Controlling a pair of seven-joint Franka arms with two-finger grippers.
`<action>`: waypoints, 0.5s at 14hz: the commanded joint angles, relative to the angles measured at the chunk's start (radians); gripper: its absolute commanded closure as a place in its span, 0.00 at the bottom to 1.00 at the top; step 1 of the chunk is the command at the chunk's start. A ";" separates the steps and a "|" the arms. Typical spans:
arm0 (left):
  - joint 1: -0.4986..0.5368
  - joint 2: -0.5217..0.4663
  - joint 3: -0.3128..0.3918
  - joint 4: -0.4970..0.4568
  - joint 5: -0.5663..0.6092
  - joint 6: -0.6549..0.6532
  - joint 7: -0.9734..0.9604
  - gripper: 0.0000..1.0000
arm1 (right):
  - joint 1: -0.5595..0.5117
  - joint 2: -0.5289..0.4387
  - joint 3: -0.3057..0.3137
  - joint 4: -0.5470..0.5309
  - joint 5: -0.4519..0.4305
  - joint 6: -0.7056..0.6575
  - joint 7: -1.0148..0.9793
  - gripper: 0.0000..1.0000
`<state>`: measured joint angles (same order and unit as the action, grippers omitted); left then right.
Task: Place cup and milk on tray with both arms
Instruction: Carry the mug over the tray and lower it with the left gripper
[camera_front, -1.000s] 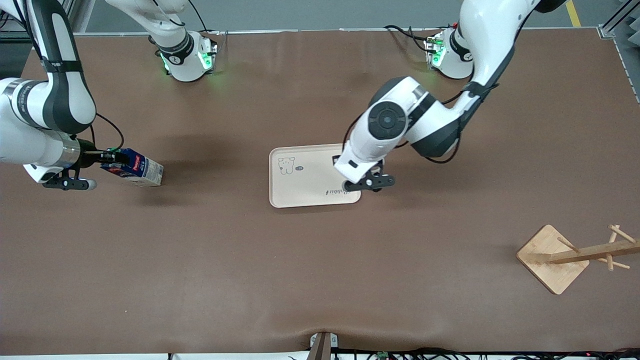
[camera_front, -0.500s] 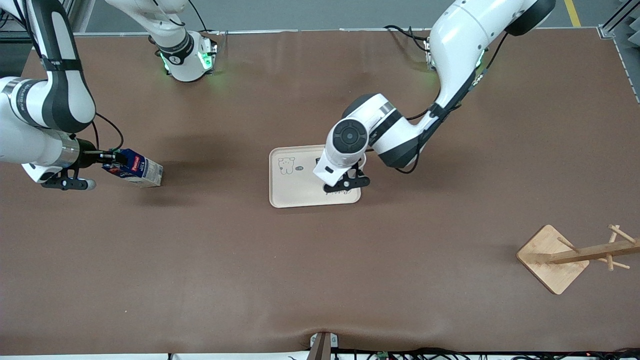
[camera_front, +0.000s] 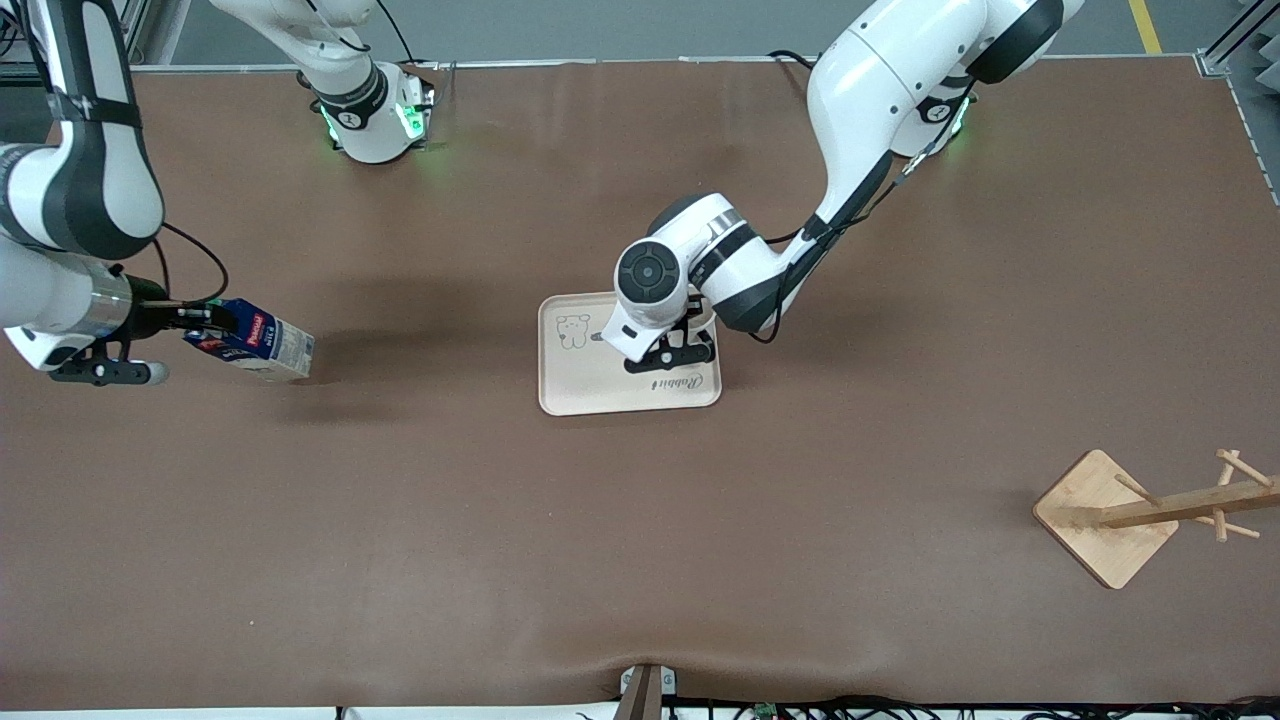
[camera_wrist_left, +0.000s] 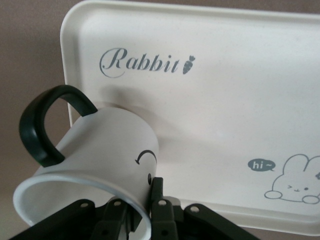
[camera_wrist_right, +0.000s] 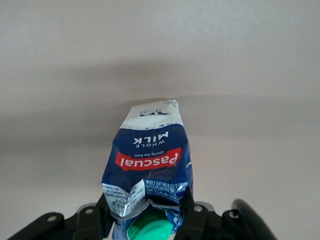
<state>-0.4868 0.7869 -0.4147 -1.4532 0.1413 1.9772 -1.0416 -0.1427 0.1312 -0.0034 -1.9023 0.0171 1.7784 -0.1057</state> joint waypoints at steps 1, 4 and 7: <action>-0.025 0.034 0.011 0.034 0.020 -0.004 -0.009 1.00 | 0.026 0.048 0.000 0.132 0.007 -0.091 -0.002 1.00; -0.026 0.022 0.052 0.037 0.023 -0.004 0.035 0.01 | 0.072 0.060 0.000 0.179 0.009 -0.097 0.004 1.00; -0.013 0.009 0.059 0.089 0.024 -0.018 0.089 0.00 | 0.164 0.059 0.000 0.196 0.012 -0.103 0.014 1.00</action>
<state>-0.4964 0.7907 -0.3643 -1.4227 0.1445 1.9816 -0.9730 -0.0418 0.1744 0.0018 -1.7500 0.0203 1.7035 -0.1052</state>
